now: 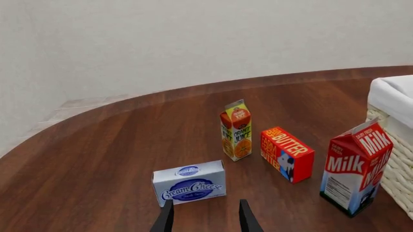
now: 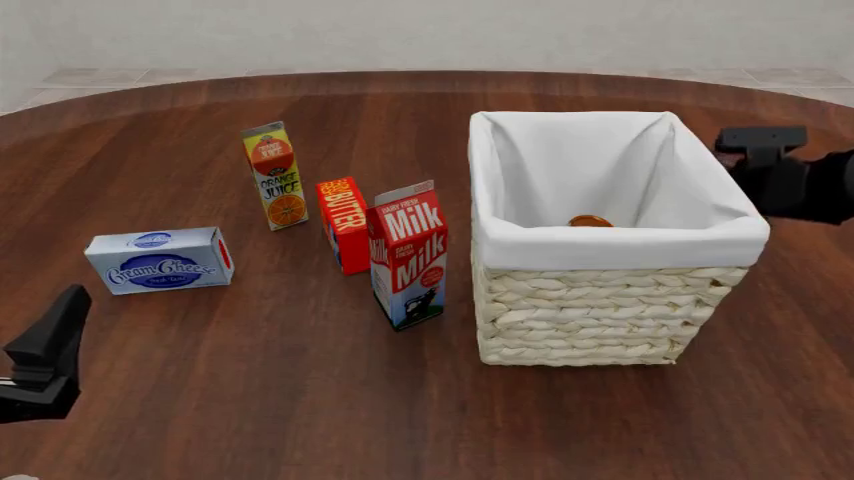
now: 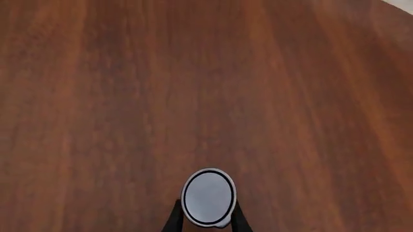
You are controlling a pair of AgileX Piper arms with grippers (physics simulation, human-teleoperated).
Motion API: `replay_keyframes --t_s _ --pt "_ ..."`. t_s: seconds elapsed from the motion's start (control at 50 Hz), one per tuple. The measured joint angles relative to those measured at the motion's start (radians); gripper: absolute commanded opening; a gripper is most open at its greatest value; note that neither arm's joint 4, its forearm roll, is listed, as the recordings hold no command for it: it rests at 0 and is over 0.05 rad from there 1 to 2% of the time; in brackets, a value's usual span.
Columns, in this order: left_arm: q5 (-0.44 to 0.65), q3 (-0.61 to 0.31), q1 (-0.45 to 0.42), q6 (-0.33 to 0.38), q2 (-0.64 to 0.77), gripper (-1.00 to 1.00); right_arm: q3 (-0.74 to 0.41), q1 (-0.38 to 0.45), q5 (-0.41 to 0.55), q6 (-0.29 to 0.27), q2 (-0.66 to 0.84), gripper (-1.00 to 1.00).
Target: Pick up the alphabet soup and the tomato sauce, and put them in the basket.
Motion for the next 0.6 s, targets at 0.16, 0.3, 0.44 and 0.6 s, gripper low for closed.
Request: replay_keyframes --t_s 0.16,0.3,0.44,0.6 --pt "0.006 0.0 -0.001 0.0 -0.006 1.0 0.0 0.003 0.007 -0.004 -0.026 -1.0" --pt "0.009 0.0 -0.001 0.0 -0.009 1.0 0.002 0.008 0.013 -0.008 -0.053 -1.0" --pt "0.012 0.0 -0.001 -0.001 -0.014 1.0 0.002 0.012 0.02 -0.011 -0.085 -1.0" --pt "0.013 0.0 -0.002 -0.003 -0.017 1.0 0.009 0.02 0.024 -0.014 -0.118 -1.0"
